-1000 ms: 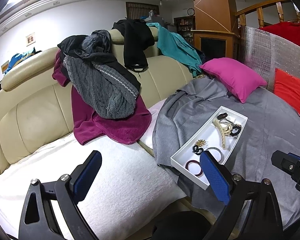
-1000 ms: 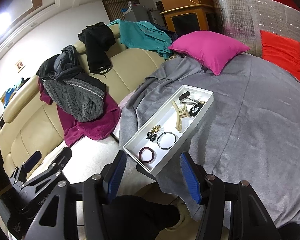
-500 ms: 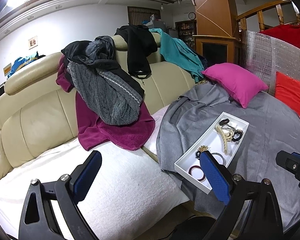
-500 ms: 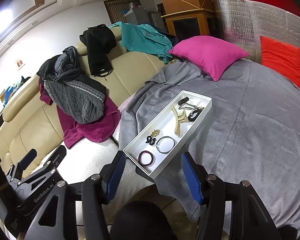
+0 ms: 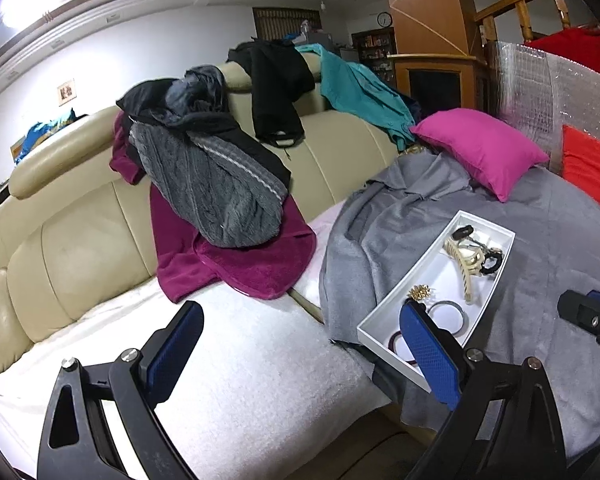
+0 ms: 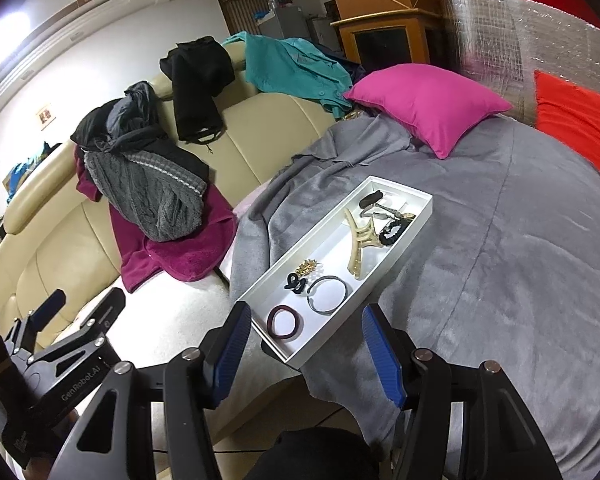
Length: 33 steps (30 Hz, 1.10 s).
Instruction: Organize jewelry
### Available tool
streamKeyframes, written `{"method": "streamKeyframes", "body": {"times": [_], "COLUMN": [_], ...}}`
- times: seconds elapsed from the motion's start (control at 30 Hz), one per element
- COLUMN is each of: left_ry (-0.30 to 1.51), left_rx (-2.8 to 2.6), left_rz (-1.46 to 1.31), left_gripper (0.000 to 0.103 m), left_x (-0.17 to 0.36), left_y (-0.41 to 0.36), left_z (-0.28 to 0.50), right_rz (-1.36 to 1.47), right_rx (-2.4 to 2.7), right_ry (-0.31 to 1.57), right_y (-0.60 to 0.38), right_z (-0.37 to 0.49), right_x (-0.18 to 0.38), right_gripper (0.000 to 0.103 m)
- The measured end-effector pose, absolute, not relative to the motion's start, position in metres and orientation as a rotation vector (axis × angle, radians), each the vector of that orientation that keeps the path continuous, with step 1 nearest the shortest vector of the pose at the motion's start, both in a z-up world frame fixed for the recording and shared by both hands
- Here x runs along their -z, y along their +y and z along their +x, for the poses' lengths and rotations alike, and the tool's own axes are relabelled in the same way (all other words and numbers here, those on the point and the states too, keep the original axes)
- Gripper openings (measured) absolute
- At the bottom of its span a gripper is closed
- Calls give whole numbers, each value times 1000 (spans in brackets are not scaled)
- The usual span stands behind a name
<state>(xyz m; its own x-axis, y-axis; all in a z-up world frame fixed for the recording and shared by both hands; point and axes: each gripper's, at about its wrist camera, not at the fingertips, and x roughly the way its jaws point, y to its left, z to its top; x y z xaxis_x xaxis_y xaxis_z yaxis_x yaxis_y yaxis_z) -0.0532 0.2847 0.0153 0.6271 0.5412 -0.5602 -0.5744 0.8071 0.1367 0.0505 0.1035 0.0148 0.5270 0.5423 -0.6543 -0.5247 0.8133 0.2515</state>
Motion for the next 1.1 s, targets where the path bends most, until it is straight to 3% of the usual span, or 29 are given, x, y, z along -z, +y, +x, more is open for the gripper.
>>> {"method": "streamKeyframes", "body": {"times": [1.1], "left_ry": [605], "left_rx": [-549], "left_rz": [-22], "left_gripper": [98], "left_x": [-19], "left_y": [266], "left_z": [-77], "right_rz": [36], "right_rx": [-578], "right_ry": [729], "right_y": [85], "right_z": [9], "right_x": [-29], "right_gripper": [63]}}
